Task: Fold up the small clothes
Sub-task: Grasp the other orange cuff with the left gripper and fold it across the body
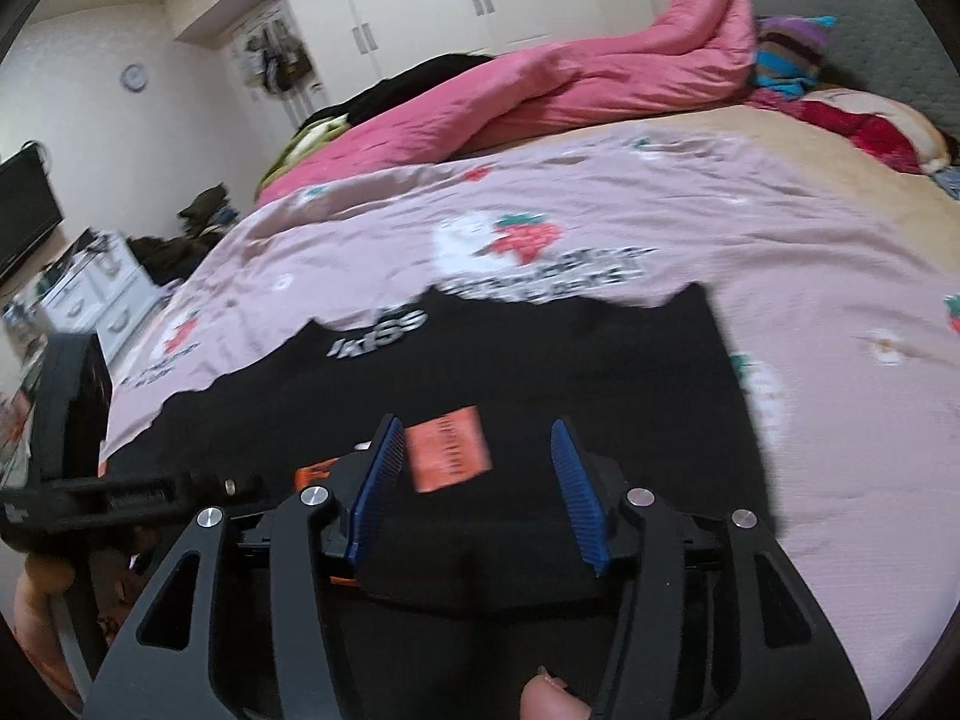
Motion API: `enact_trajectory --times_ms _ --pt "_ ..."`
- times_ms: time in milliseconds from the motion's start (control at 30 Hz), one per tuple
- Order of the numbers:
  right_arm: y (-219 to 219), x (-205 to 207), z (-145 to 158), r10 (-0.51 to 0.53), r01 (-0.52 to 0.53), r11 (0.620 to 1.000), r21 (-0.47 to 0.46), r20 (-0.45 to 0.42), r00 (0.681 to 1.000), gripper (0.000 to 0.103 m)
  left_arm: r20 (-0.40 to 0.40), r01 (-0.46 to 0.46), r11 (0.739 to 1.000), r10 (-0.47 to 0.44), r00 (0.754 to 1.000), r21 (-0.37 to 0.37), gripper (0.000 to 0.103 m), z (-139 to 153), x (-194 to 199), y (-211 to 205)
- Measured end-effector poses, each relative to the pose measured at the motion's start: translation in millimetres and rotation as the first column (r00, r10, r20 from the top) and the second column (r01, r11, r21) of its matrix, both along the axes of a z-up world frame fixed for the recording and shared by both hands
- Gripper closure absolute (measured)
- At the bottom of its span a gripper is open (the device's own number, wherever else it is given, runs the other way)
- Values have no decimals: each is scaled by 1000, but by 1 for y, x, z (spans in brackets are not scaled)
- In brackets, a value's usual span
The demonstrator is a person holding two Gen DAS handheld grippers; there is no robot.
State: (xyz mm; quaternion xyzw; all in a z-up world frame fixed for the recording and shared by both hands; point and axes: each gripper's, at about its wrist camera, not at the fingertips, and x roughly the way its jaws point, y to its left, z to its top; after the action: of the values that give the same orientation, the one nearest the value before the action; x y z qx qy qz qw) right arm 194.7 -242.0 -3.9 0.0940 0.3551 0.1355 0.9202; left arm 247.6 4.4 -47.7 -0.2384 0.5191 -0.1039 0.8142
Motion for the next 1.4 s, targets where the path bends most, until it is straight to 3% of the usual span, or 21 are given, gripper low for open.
enact_trajectory --times_ms 100,233,267,300,367,633,833,1033,1400 --pt "-17 -2 2 -33 33 999 4 1 999 50 -26 -3 1000 4 1000 20 66 -11 2 -7" --pt "-36 -3 5 -72 72 997 30 -3 997 49 10 7 996 -8 1000 93 66 -12 3 -22" --pt "-39 -2 5 -78 78 996 40 -7 997 49 28 17 994 -20 999 111 72 -10 3 -26" --pt "-44 -2 5 -92 92 995 48 -11 996 49 36 21 991 -26 999 130 85 -9 4 -29" --pt "-52 0 5 -120 121 992 41 -14 993 49 61 34 990 -43 997 135 96 -6 5 -33" --pt "-94 1 5 -246 247 967 54 -33 969 49 241 -1 989 -35 970 147 98 54 -14 -25" --pt "-95 2 2 -250 252 966 59 -39 968 49 318 -41 994 8 948 97 98 89 -30 -7" --pt "-84 3 2 -218 219 975 40 -34 975 49 312 -99 991 68 948 86 98 89 -40 18" --pt "-58 5 -2 -153 153 988 -10 -34 988 49 220 -148 985 127 967 84 98 65 -39 52"
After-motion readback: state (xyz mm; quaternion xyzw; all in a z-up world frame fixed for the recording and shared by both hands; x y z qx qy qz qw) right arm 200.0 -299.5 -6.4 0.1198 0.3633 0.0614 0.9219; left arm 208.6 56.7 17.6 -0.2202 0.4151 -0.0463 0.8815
